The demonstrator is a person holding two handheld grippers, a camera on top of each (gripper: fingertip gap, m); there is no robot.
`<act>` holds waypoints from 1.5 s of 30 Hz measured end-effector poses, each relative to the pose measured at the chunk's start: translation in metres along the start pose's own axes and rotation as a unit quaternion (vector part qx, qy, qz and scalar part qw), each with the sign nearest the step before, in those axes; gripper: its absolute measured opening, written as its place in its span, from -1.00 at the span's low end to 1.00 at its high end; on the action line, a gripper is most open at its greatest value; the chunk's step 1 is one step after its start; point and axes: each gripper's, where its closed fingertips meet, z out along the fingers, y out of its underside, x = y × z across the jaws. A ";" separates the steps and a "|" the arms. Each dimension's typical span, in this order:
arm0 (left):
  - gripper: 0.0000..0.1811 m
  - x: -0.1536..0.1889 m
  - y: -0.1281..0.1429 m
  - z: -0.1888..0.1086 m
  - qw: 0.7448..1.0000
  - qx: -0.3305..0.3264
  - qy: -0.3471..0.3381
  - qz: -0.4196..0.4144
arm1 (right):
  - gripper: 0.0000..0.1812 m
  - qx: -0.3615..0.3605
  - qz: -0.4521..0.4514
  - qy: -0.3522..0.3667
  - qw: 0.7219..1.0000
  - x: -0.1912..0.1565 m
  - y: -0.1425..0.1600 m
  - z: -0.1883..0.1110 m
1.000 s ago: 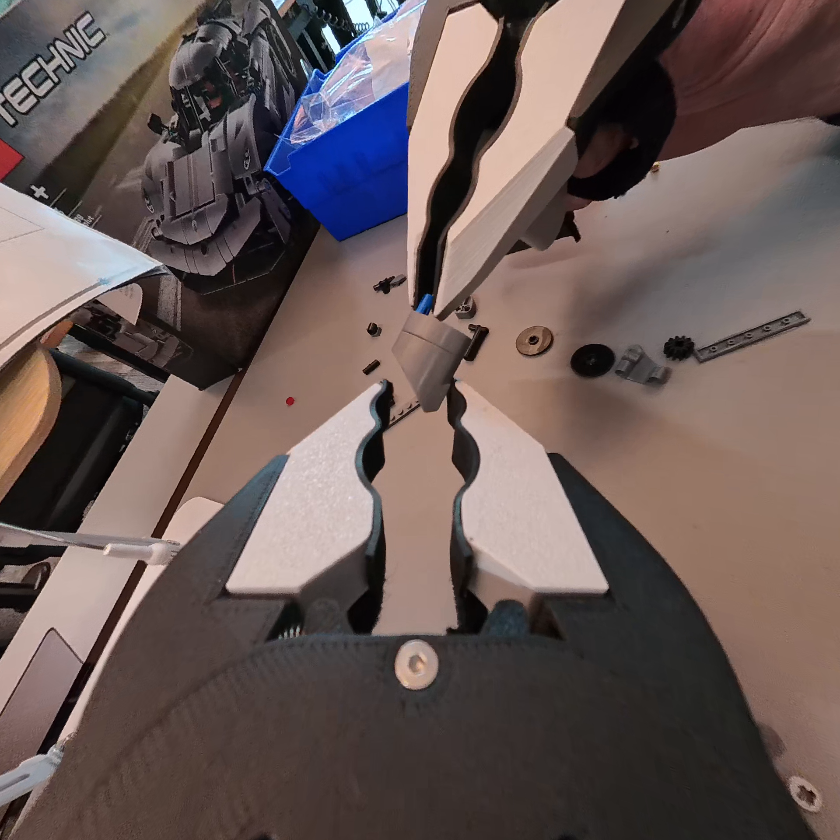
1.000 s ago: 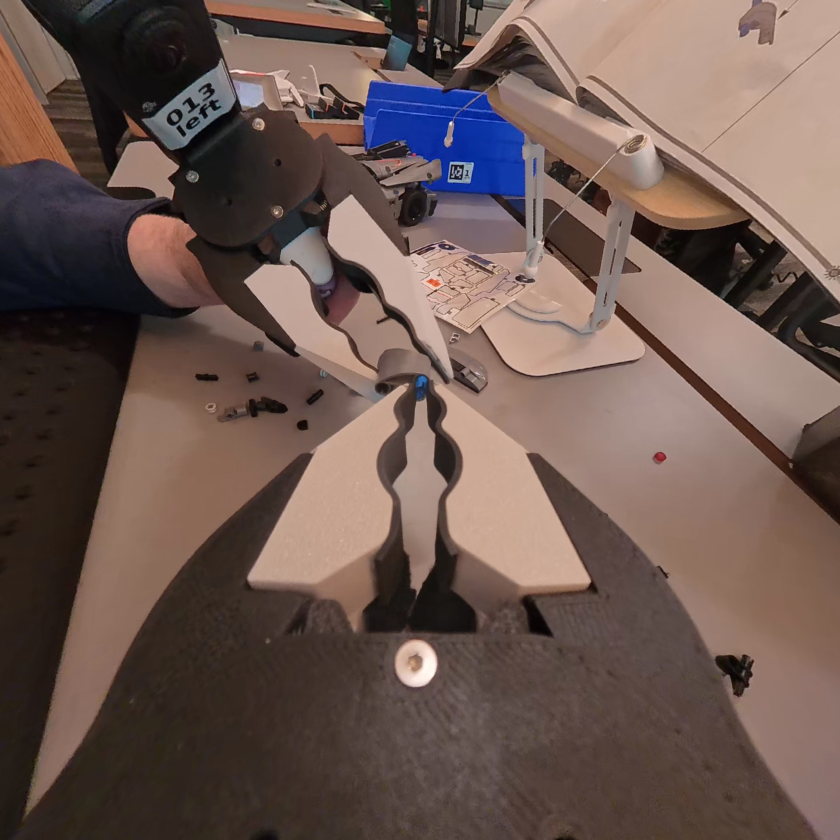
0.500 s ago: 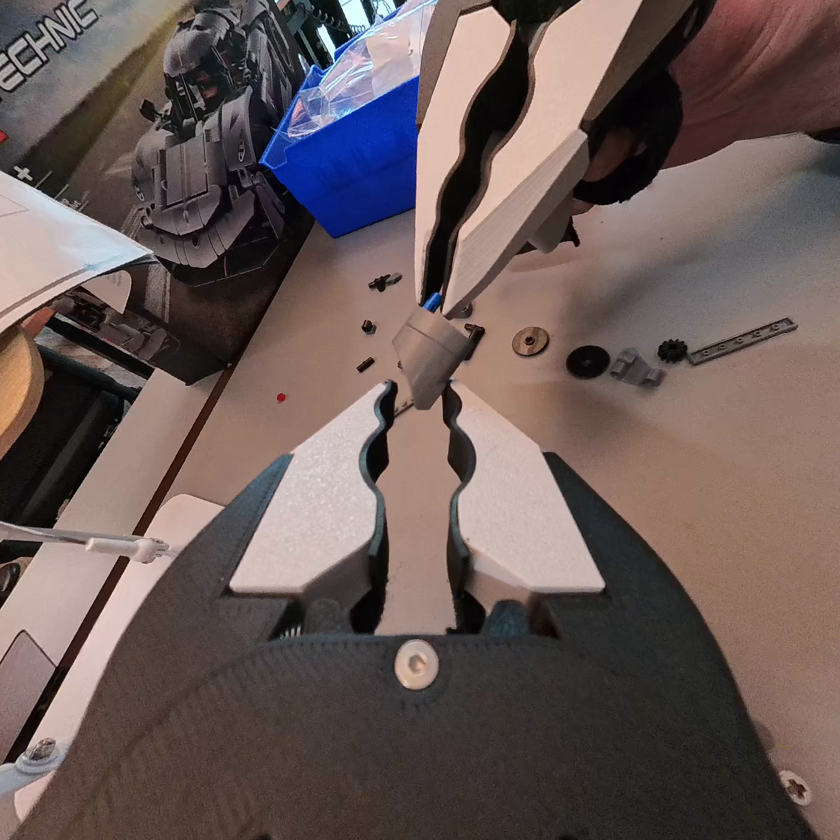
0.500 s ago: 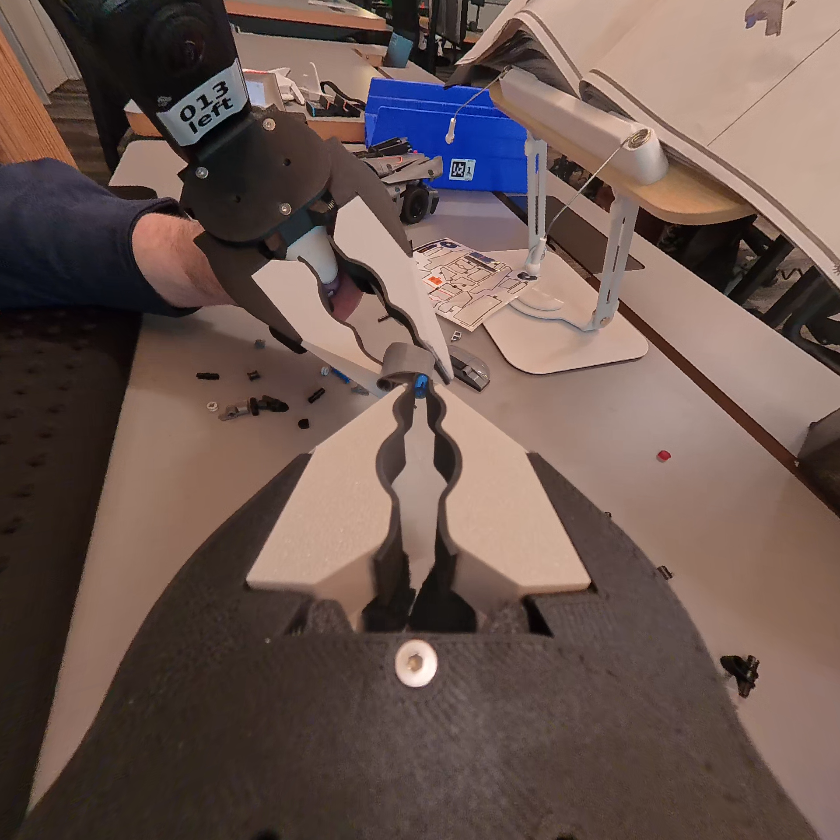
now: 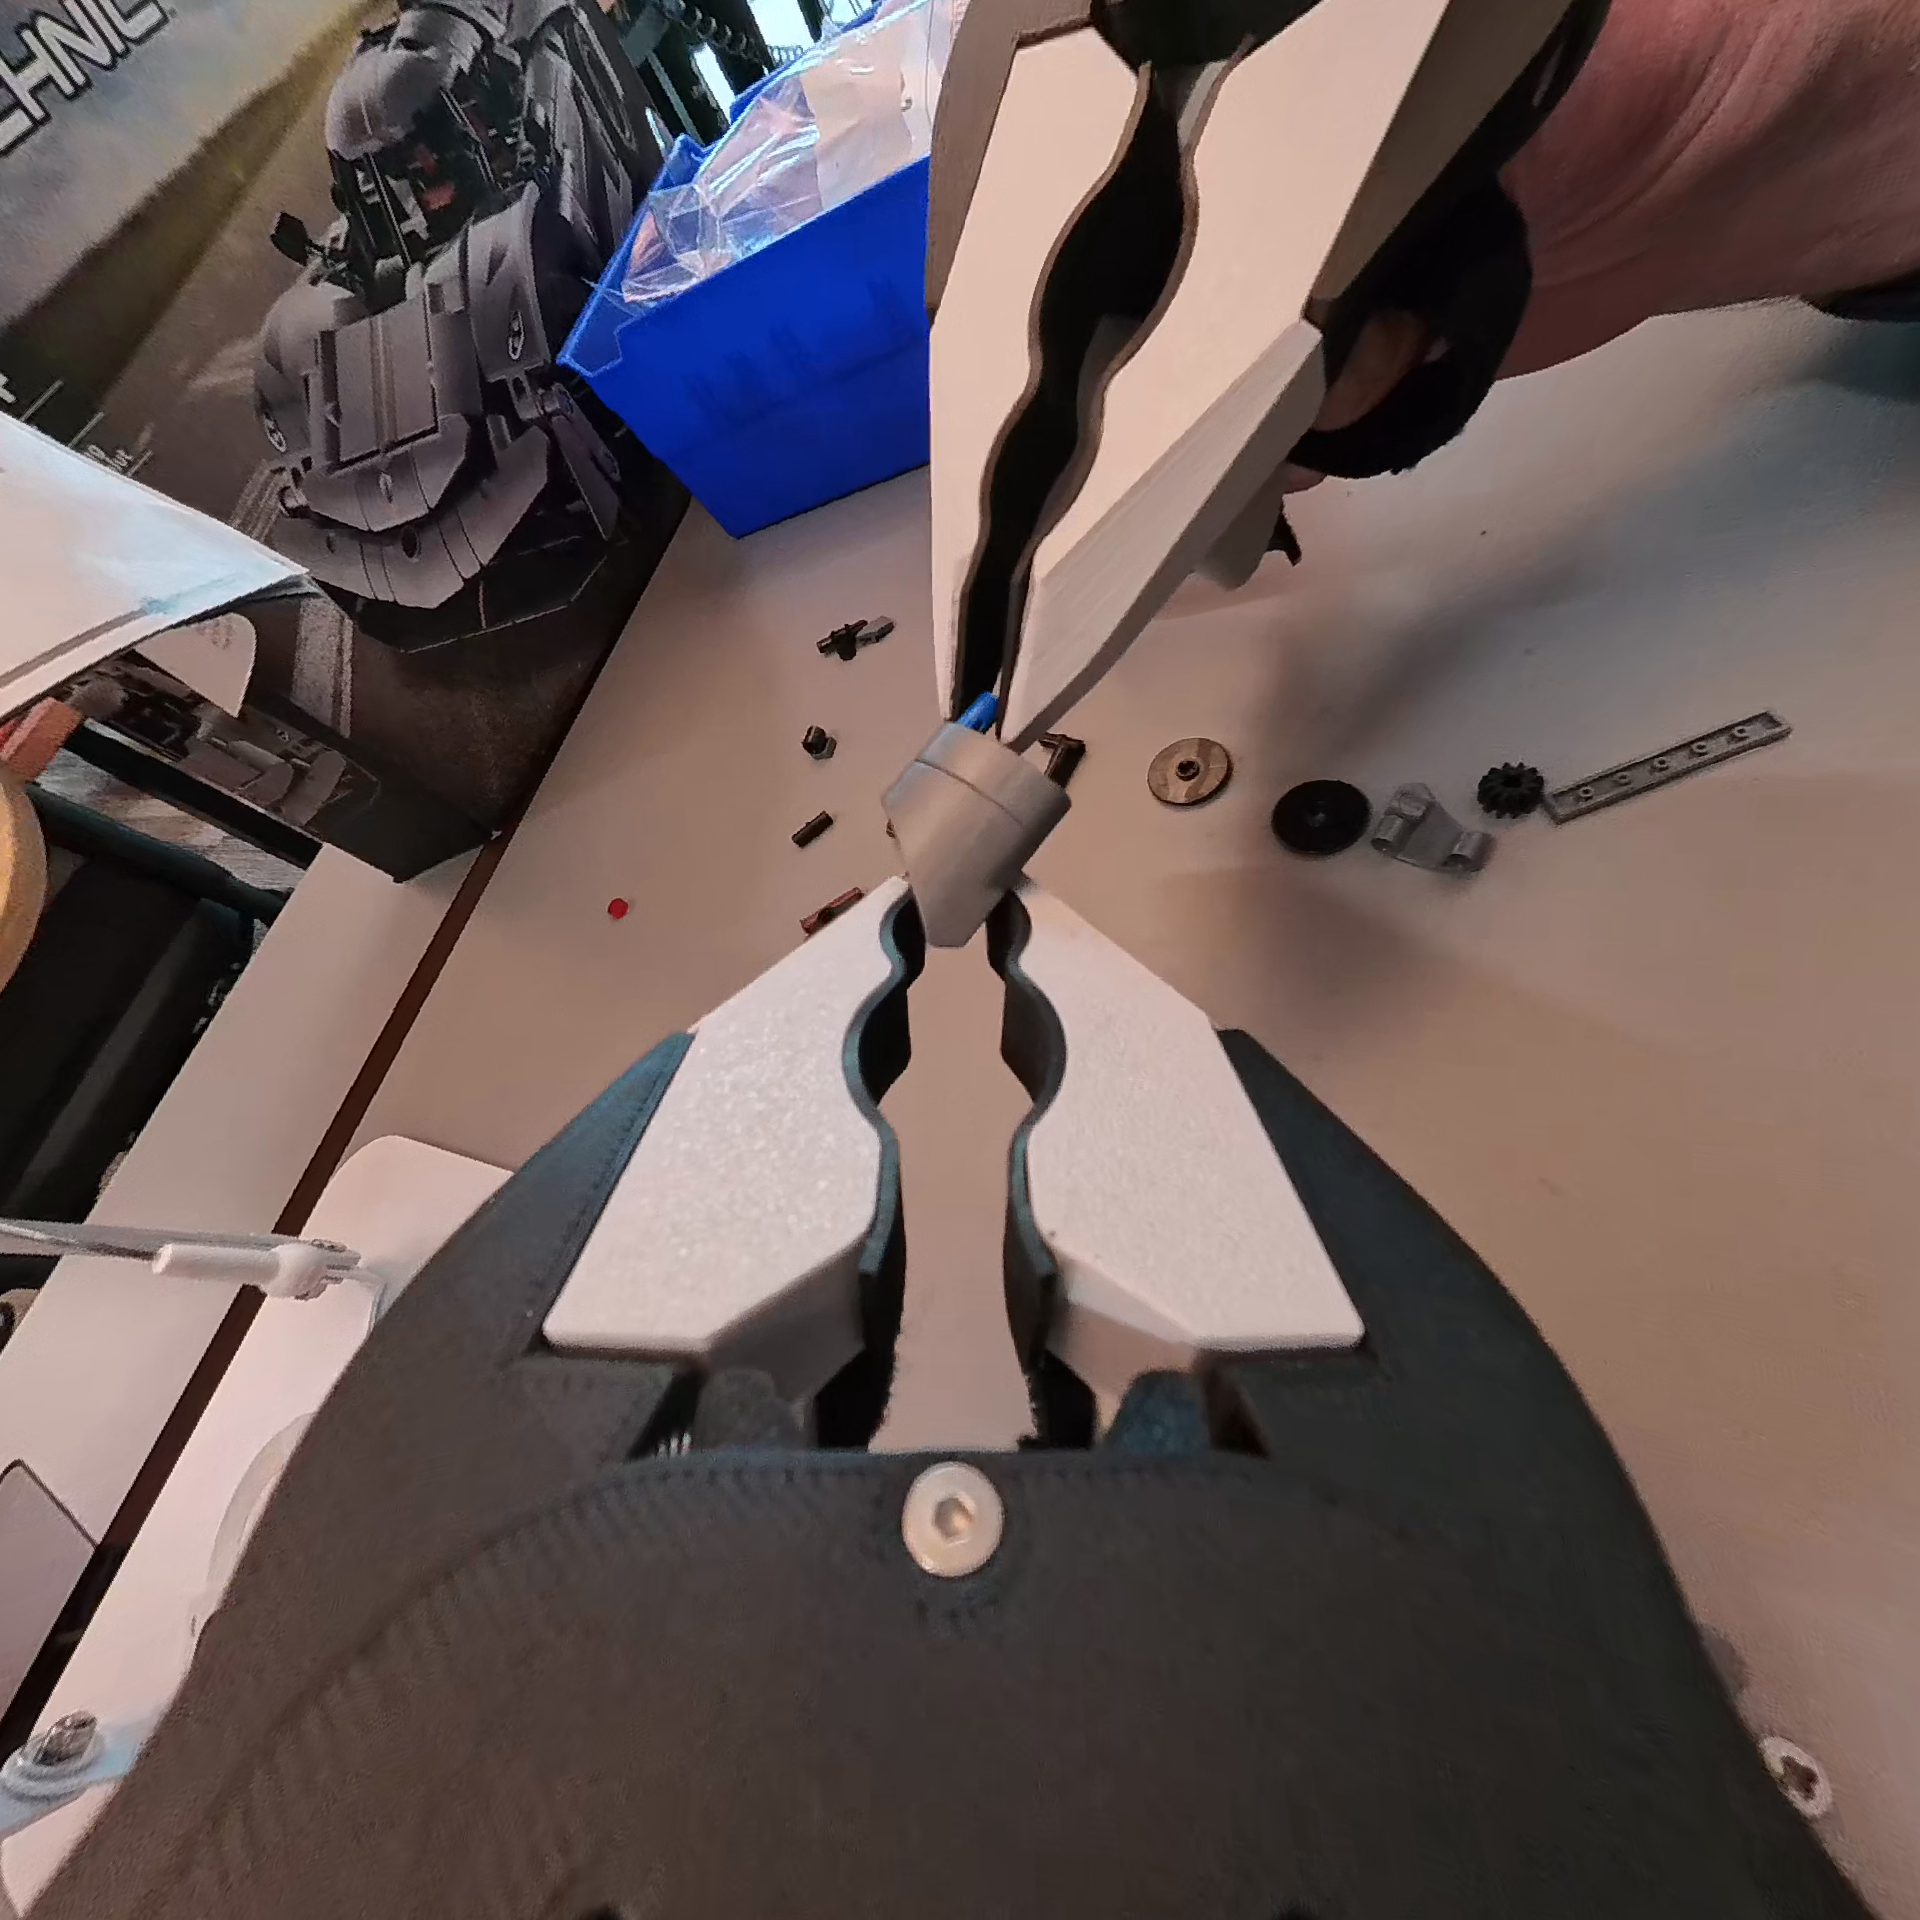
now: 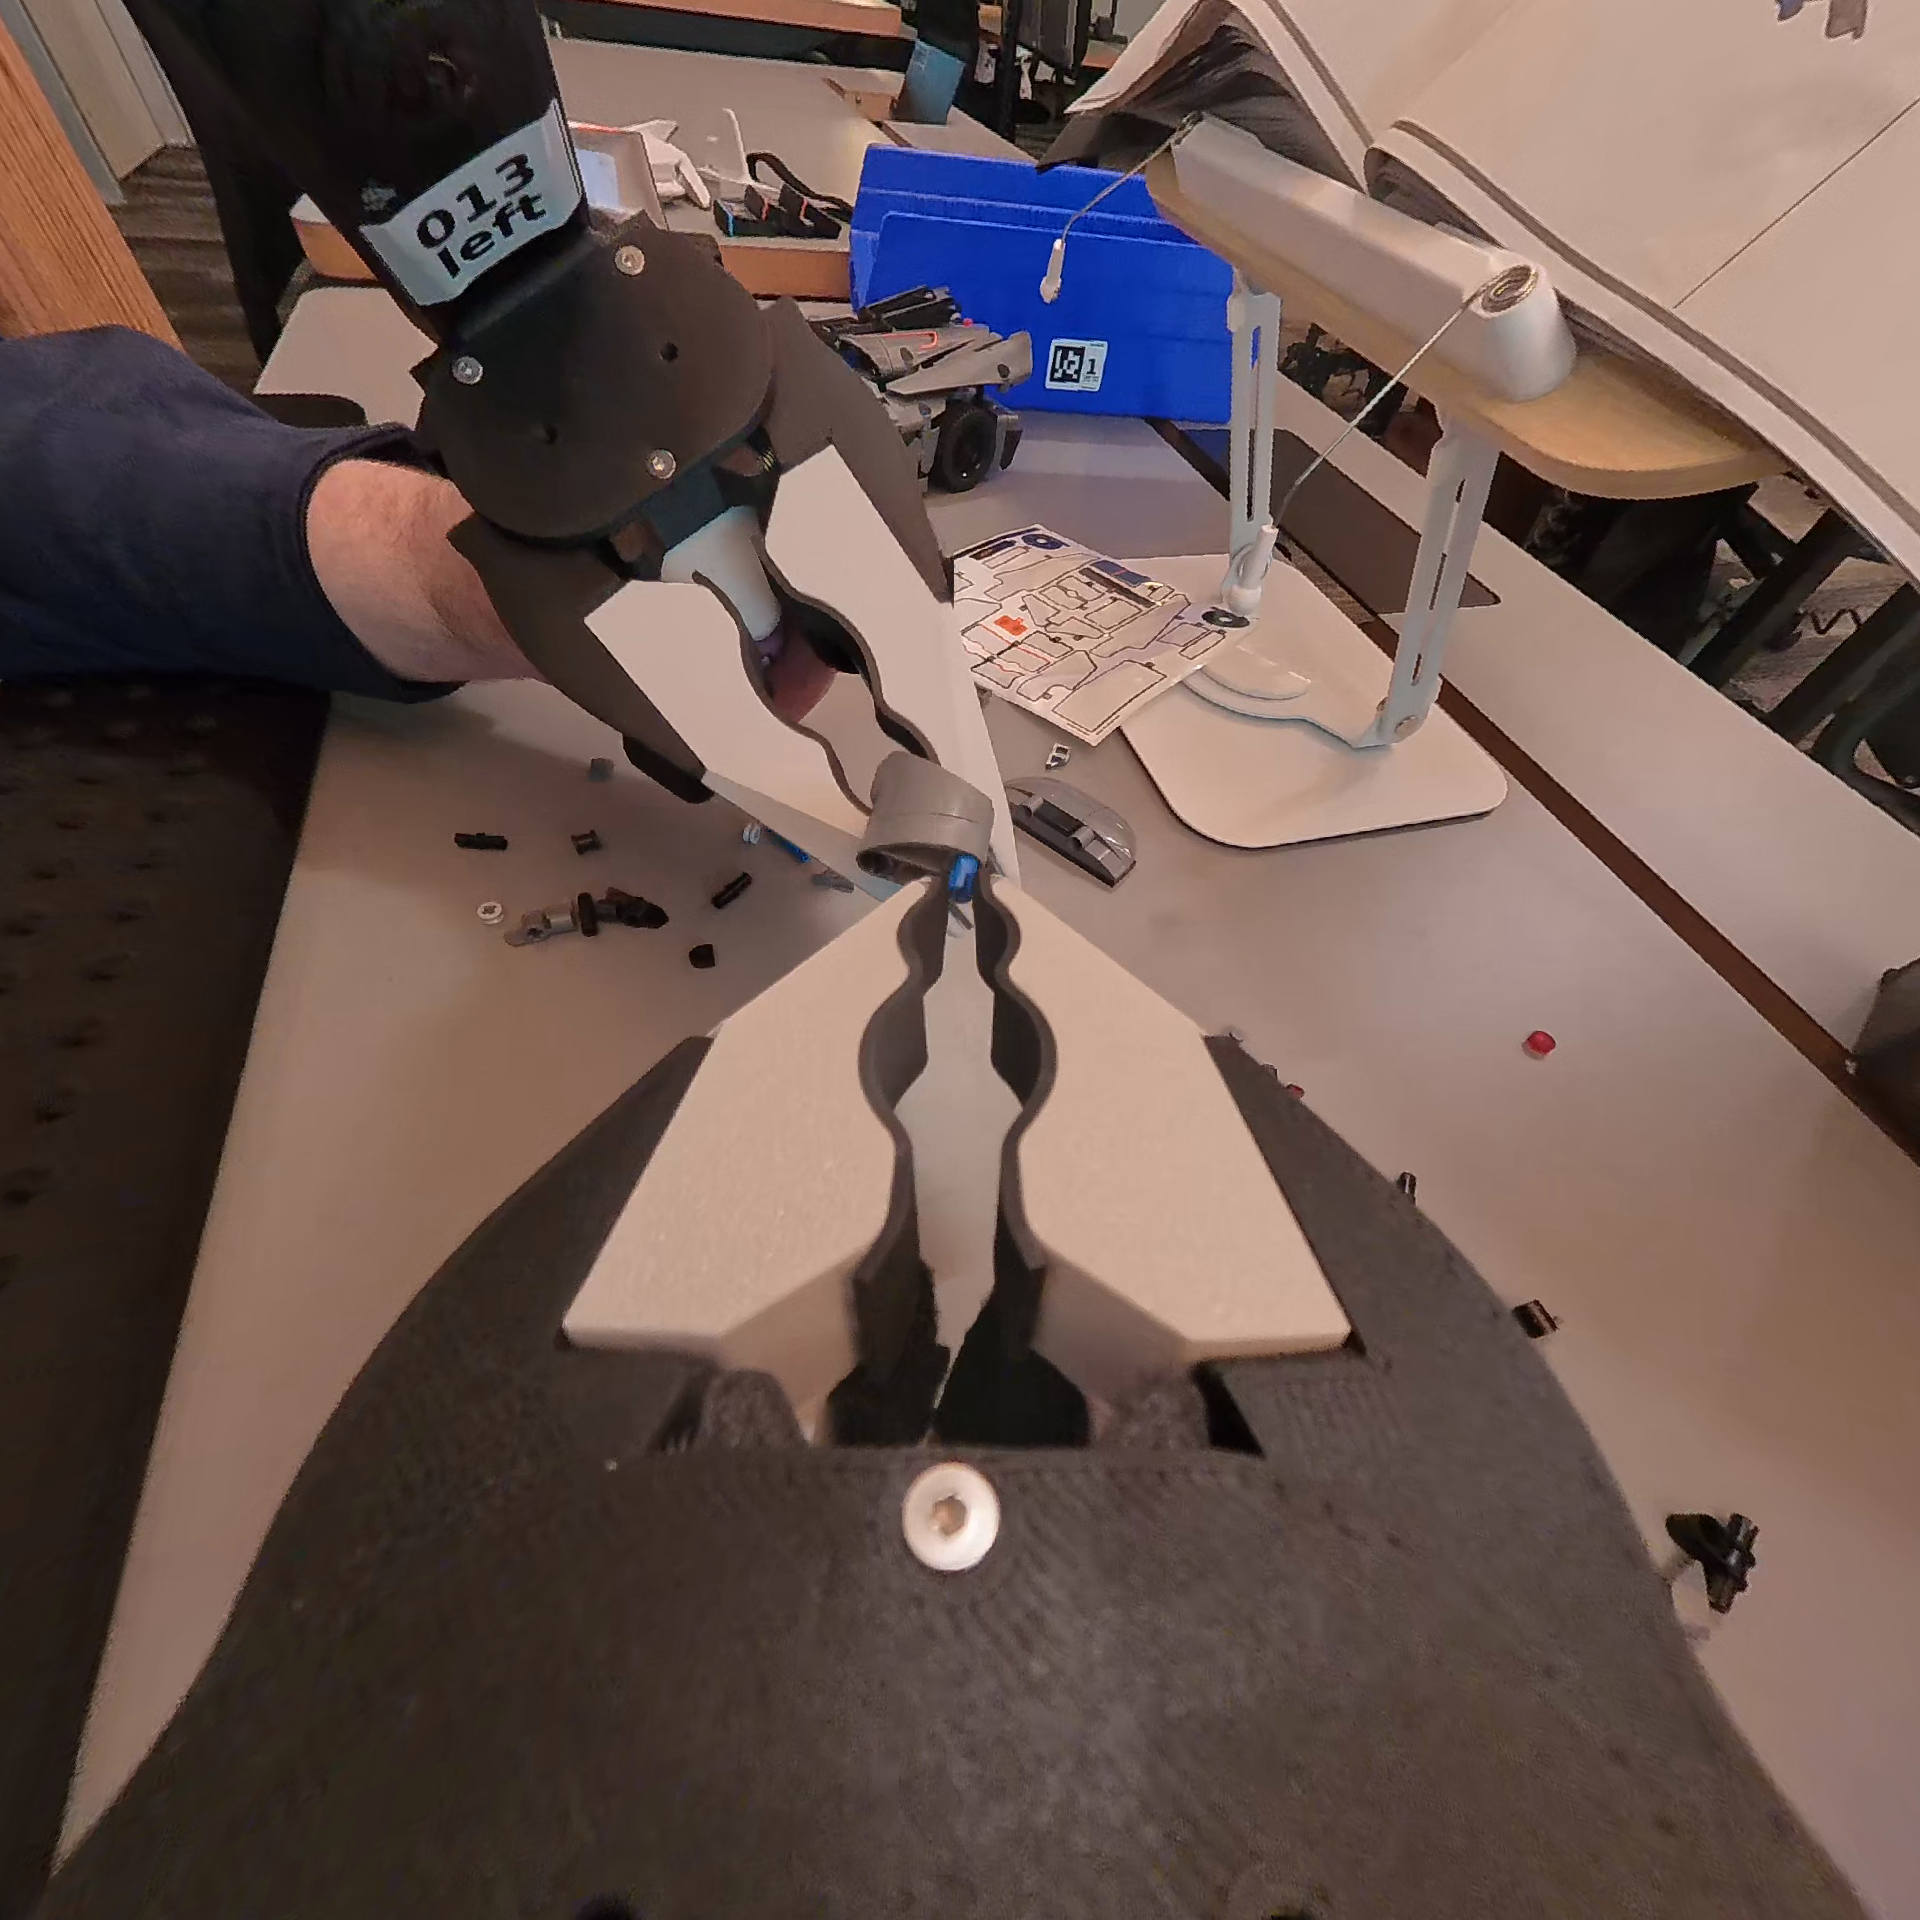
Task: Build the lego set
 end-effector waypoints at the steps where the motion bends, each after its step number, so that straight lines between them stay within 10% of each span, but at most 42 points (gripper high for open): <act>1: -0.91 0.000 0.001 0.000 1.000 -0.001 0.001 -0.001 | -0.96 -0.001 0.000 0.000 1.000 0.000 0.000 0.000; 45: -0.82 -0.002 0.007 0.006 0.997 -0.033 -0.040 0.063 | -0.96 -0.044 0.005 0.031 0.999 0.009 0.013 0.002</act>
